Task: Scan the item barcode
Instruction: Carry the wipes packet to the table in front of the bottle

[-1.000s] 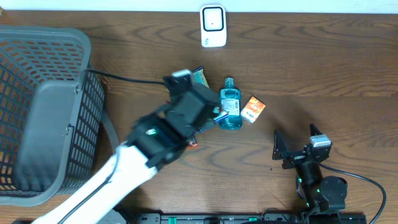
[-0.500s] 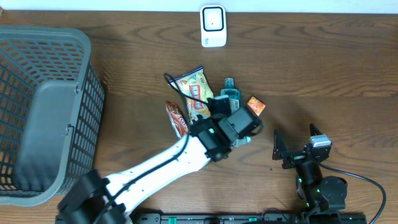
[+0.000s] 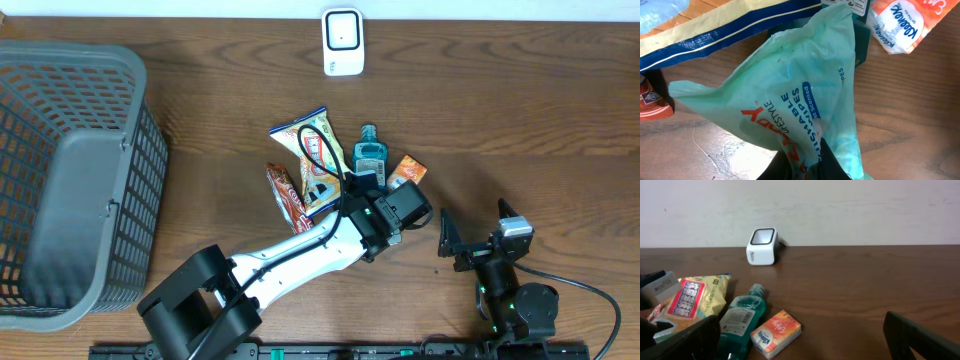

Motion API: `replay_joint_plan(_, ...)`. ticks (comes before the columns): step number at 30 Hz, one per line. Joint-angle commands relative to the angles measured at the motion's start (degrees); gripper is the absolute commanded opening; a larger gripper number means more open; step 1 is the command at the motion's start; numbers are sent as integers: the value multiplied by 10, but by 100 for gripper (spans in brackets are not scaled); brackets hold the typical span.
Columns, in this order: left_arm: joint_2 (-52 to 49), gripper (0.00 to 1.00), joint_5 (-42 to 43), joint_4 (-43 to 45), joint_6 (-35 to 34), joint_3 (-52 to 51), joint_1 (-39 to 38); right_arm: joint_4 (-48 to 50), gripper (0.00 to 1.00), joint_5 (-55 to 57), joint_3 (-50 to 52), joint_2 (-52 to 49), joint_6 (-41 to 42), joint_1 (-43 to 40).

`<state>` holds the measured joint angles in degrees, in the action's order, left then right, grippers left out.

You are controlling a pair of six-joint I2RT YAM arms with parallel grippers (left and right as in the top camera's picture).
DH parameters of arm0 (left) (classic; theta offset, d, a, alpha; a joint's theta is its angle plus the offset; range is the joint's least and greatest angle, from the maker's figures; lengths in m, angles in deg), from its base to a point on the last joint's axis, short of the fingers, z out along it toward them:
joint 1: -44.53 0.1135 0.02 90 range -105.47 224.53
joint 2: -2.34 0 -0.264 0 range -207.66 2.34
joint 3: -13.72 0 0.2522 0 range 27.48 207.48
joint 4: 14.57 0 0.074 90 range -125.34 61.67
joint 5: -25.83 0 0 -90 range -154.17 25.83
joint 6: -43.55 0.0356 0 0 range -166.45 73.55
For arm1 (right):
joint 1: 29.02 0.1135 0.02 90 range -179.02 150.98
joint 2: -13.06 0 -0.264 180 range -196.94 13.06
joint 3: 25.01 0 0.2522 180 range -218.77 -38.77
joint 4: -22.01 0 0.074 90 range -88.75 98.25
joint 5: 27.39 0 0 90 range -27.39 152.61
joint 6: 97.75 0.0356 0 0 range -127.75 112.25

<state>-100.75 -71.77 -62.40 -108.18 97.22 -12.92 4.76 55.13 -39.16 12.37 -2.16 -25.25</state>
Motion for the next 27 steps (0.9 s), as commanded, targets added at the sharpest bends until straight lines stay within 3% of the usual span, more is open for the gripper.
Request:
replay_joint_plan(1,-2,8,-5,-2,-8,-5,1,-2,99,3,1,3,-5,3)
replay_joint_plan(14,-2,9,-5,19,-33,-80,2,-2,99,3,1,3,-5,3)
replay_joint_plan(17,-2,28,6,21,-33,-83,2,-2,99,3,1,3,-5,3)
replay_joint_plan(21,10,46,11,19,-18,-80,2,-2,99,3,1,3,-5,3)
replay_joint_plan(27,77,49,-21,2,4,-75,2,-2,99,3,1,3,-5,3)
